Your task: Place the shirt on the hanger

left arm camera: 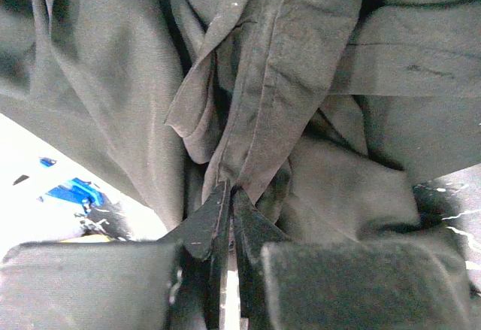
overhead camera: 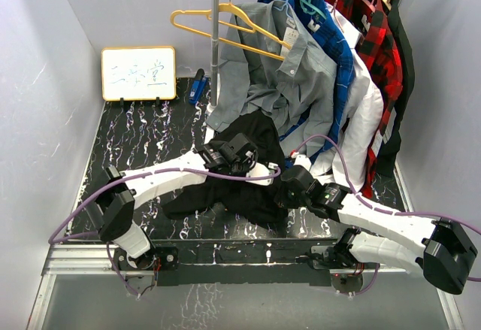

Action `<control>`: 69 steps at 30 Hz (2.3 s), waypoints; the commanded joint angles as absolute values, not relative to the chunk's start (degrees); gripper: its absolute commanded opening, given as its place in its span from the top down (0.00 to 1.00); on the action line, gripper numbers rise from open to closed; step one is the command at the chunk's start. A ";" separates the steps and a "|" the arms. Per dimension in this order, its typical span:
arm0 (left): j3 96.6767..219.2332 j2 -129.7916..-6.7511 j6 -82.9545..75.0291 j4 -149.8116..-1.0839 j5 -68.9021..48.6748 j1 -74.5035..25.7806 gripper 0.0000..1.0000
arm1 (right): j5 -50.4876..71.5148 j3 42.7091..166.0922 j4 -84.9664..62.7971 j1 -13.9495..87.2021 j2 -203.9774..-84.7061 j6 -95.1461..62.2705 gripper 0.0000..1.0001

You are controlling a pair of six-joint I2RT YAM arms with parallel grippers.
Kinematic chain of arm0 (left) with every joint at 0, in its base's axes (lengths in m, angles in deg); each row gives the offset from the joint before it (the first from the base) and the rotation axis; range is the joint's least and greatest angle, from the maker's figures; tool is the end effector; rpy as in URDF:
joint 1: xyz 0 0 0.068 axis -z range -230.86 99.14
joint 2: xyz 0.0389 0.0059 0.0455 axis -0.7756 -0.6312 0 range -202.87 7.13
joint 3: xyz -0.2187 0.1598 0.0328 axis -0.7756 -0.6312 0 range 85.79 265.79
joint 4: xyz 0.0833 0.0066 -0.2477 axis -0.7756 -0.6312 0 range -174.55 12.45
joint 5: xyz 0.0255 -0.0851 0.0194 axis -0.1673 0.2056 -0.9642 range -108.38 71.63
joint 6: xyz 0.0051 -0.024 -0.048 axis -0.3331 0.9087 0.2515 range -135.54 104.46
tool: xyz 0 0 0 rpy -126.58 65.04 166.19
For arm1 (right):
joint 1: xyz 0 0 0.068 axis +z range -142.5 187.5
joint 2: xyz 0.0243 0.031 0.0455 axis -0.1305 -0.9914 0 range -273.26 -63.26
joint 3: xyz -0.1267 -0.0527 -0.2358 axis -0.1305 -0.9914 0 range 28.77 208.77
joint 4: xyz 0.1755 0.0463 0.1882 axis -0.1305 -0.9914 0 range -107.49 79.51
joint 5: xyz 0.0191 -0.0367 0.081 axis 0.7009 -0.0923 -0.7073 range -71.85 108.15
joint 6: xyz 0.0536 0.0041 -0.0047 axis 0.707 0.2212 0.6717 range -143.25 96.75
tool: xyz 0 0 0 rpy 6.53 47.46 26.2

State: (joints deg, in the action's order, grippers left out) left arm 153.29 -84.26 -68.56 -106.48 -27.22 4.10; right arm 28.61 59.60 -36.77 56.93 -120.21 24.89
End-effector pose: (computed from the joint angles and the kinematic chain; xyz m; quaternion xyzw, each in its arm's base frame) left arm 0.2001 -0.2758 0.2461 0.7500 0.5755 0.0677 0.3190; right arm 0.1278 0.1393 0.1944 0.0188 0.9430 0.1846 0.2764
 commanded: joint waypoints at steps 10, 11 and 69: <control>162.43 -97.25 -77.47 -101.03 -26.62 -2.42 1.00 | 29.06 59.10 -33.91 56.52 -118.87 25.08 1.00; 163.87 -98.79 -77.29 -101.25 -26.19 -3.07 1.00 | 29.08 58.97 -33.95 56.53 -118.80 25.16 1.00; 167.09 -96.56 -80.61 -117.05 3.46 -7.62 0.47 | 29.74 55.57 -32.91 55.93 -113.22 27.78 1.00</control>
State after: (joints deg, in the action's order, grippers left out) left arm 168.53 -96.22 -80.03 -119.03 3.51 -8.12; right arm 28.74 55.97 -34.67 56.19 -114.13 27.49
